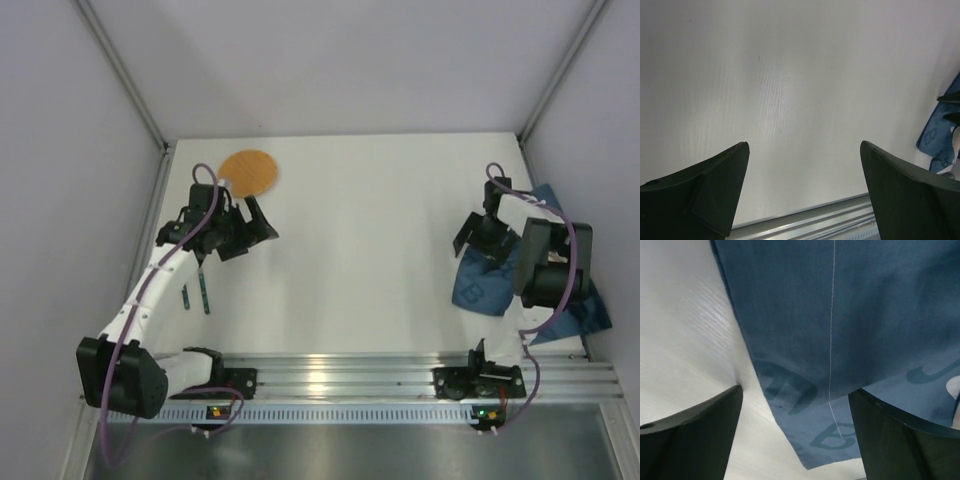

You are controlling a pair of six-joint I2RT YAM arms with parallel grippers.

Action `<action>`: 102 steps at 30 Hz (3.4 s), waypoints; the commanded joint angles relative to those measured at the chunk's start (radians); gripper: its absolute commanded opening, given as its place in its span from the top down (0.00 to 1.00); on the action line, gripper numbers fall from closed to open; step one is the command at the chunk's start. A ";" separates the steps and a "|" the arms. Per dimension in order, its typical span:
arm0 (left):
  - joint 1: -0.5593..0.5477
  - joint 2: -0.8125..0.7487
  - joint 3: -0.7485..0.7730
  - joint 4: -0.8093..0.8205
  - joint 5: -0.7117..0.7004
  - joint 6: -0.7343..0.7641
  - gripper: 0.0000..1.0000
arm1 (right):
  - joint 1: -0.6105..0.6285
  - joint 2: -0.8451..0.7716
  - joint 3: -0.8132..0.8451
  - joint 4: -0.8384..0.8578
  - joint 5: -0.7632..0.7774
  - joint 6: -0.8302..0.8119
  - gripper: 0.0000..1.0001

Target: Set the dinner table for one person

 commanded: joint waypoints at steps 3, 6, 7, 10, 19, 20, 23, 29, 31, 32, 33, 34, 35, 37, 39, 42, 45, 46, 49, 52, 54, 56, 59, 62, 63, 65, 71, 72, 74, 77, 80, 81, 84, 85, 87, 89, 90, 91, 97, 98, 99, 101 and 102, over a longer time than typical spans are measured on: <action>-0.005 -0.072 -0.024 -0.089 -0.037 0.017 0.04 | -0.005 0.063 -0.063 0.078 0.005 -0.014 0.40; -0.005 -0.085 -0.015 -0.120 -0.060 0.018 0.05 | 0.003 0.080 -0.094 0.101 0.002 -0.017 0.83; -0.005 -0.090 -0.017 -0.125 -0.068 0.017 0.06 | 0.017 0.079 -0.097 0.102 0.001 -0.019 0.93; -0.005 -0.108 -0.024 -0.130 -0.071 0.008 0.06 | 0.084 0.059 -0.103 0.101 -0.022 -0.014 1.00; -0.006 -0.147 -0.009 -0.128 -0.108 -0.014 0.06 | 0.590 -0.050 0.101 0.036 -0.278 0.205 1.00; -0.006 -0.147 -0.003 -0.128 -0.106 -0.015 0.06 | 0.622 -0.052 0.131 0.042 -0.301 0.263 1.00; -0.006 -0.139 0.002 -0.120 -0.100 -0.021 0.06 | 0.696 -0.033 0.251 0.186 -0.428 0.370 1.00; -0.012 -0.138 0.016 -0.117 -0.098 -0.026 0.06 | 0.716 0.180 0.475 0.370 -0.573 0.538 0.35; -0.015 -0.136 0.025 -0.126 -0.098 -0.023 0.06 | 0.716 0.256 0.517 0.415 -0.610 0.576 0.00; -0.018 -0.136 0.039 -0.134 -0.106 -0.021 0.06 | 0.715 0.273 0.555 0.429 -0.630 0.599 0.00; -0.023 -0.136 0.046 -0.146 -0.112 -0.021 0.06 | 0.709 0.292 0.567 0.437 -0.637 0.602 0.00; -0.040 -0.141 0.060 -0.152 -0.121 -0.014 0.06 | 0.705 0.290 0.572 0.441 -0.642 0.604 0.00; -0.054 -0.141 0.065 -0.157 -0.134 -0.012 0.05 | 0.698 0.281 0.563 0.458 -0.644 0.601 0.00; -0.121 -0.135 0.066 -0.159 -0.169 -0.017 0.05 | 0.667 0.243 0.541 0.466 -0.642 0.572 0.00; -0.182 -0.098 0.060 -0.159 -0.195 -0.041 0.05 | 0.611 0.185 0.488 0.464 -0.645 0.550 0.00; -0.340 -0.023 0.036 -0.139 -0.212 -0.083 0.05 | 0.514 0.076 0.367 0.457 -0.644 0.491 0.00; -0.494 0.058 0.003 -0.079 -0.212 -0.143 0.05 | 0.400 -0.031 0.247 0.397 -0.616 0.405 0.00; -0.558 0.082 -0.003 -0.065 -0.212 -0.165 0.05 | 0.373 -0.051 0.224 0.354 -0.607 0.351 0.00; -0.638 0.183 -0.003 -0.025 -0.241 -0.212 0.05 | 0.265 -0.104 0.141 0.265 -0.556 0.247 0.00; -0.683 0.308 0.034 -0.005 -0.227 -0.238 0.05 | 0.172 -0.131 0.092 0.213 -0.541 0.184 0.00; -0.709 0.401 0.069 0.009 -0.226 -0.239 0.06 | 0.104 -0.148 0.069 0.200 -0.545 0.159 0.00; -0.722 0.474 0.083 0.031 -0.181 -0.242 0.06 | 0.064 -0.165 0.046 0.190 -0.550 0.145 0.00; -0.741 0.529 0.100 0.064 -0.169 -0.247 0.07 | 0.038 -0.176 0.037 0.168 -0.552 0.113 0.00; -0.746 0.588 0.124 0.078 -0.170 -0.247 0.08 | 0.029 -0.173 0.032 0.151 -0.552 0.092 0.00; -0.746 0.612 0.134 0.079 -0.172 -0.242 0.08 | 0.027 -0.173 0.031 0.150 -0.552 0.090 0.00; -0.746 0.646 0.161 0.078 -0.170 -0.236 0.11 | 0.023 -0.165 0.024 0.150 -0.552 0.084 0.00; -0.744 0.689 0.198 0.041 -0.169 -0.216 1.00 | 0.021 -0.124 0.006 0.159 -0.535 0.064 0.00; -0.742 0.679 0.191 0.032 -0.180 -0.221 1.00 | 0.021 -0.118 -0.002 0.164 -0.533 0.060 0.00; -0.739 0.630 0.171 0.010 -0.203 -0.213 1.00 | 0.021 -0.096 -0.025 0.183 -0.527 0.058 0.00; -0.726 0.535 0.117 -0.039 -0.268 -0.193 1.00 | 0.021 -0.070 -0.049 0.211 -0.519 0.049 0.00; -0.689 0.435 0.054 -0.103 -0.299 -0.173 1.00 | 0.021 -0.040 -0.083 0.243 -0.513 0.047 0.00; -0.661 0.410 0.024 -0.120 -0.304 -0.158 1.00 | 0.021 -0.033 -0.092 0.249 -0.512 0.050 0.00; -0.582 0.329 -0.021 -0.168 -0.310 -0.111 1.00 | 0.023 -0.024 -0.152 0.288 -0.509 0.070 0.00; -0.560 0.312 -0.027 -0.192 -0.316 -0.097 1.00 | 0.021 -0.035 -0.191 0.291 -0.497 0.075 0.00; -0.487 0.277 -0.041 -0.211 -0.322 -0.049 1.00 | 0.021 -0.053 -0.238 0.295 -0.486 0.085 0.00; -0.439 0.260 -0.043 -0.235 -0.322 -0.019 1.00 | 0.021 -0.093 -0.311 0.299 -0.469 0.092 0.00; -0.395 0.258 -0.043 -0.243 -0.321 0.014 1.00 | 0.021 -0.108 -0.336 0.297 -0.463 0.092 0.00; -0.376 0.257 -0.041 -0.246 -0.321 0.029 1.00 | 0.021 -0.143 -0.385 0.295 -0.460 0.095 0.00; -0.292 0.292 -0.026 -0.274 -0.330 0.104 1.00 | 0.021 -0.300 -0.552 0.256 -0.479 0.122 0.00; -0.285 0.306 -0.024 -0.278 -0.331 0.110 1.00 | 0.021 -0.311 -0.566 0.256 -0.487 0.124 0.00; -0.284 0.312 -0.021 -0.281 -0.333 0.114 1.00 | 0.021 -0.317 -0.581 0.253 -0.495 0.122 0.00; -0.281 0.326 -0.020 -0.284 -0.333 0.117 1.00 | 0.021 -0.319 -0.586 0.251 -0.509 0.113 0.00; -0.279 0.330 -0.015 -0.297 -0.335 0.118 1.00 | 0.023 -0.316 -0.579 0.246 -0.510 0.104 0.00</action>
